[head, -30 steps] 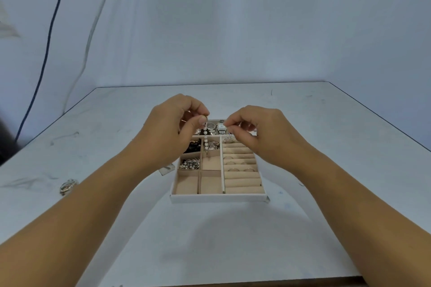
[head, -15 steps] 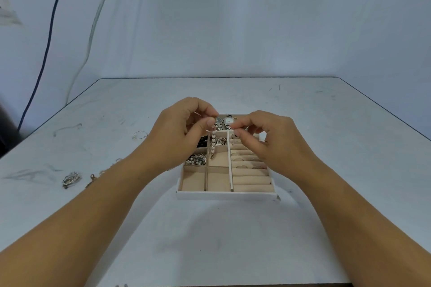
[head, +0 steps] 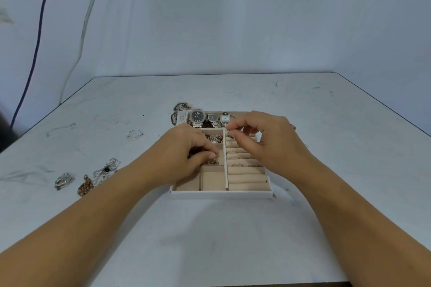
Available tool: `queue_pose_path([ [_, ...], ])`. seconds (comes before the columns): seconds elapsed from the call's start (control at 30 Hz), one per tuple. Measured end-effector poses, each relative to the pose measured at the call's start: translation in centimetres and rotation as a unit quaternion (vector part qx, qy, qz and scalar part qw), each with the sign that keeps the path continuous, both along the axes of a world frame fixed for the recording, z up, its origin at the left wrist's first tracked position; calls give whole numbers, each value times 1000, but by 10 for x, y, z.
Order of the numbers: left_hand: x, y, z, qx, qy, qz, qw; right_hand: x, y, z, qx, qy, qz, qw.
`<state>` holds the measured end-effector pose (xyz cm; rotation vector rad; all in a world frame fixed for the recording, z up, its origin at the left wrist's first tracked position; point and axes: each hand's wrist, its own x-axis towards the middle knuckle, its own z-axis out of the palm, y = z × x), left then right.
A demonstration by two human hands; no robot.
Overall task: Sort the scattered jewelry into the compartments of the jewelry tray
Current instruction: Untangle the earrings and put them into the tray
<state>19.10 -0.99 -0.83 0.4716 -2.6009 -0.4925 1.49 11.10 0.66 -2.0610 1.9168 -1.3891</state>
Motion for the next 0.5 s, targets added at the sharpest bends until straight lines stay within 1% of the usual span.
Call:
queue_pose_path([
  [0.1, 9, -1, -1, -30, -10, 8, 999, 0, 0, 0, 1, 0, 2, 1000],
  [0.23, 31, 2, -2, -1, -10, 14, 1000, 3, -2, -1, 3, -2, 12, 1000],
  [0.33, 43, 3, -9, 20, -35, 17, 999, 5, -6, -4, 17, 2, 21, 1000],
  [0.5, 45, 5, -18, 8, -35, 25, 999, 12, -13, -8, 33, 23, 26, 999],
])
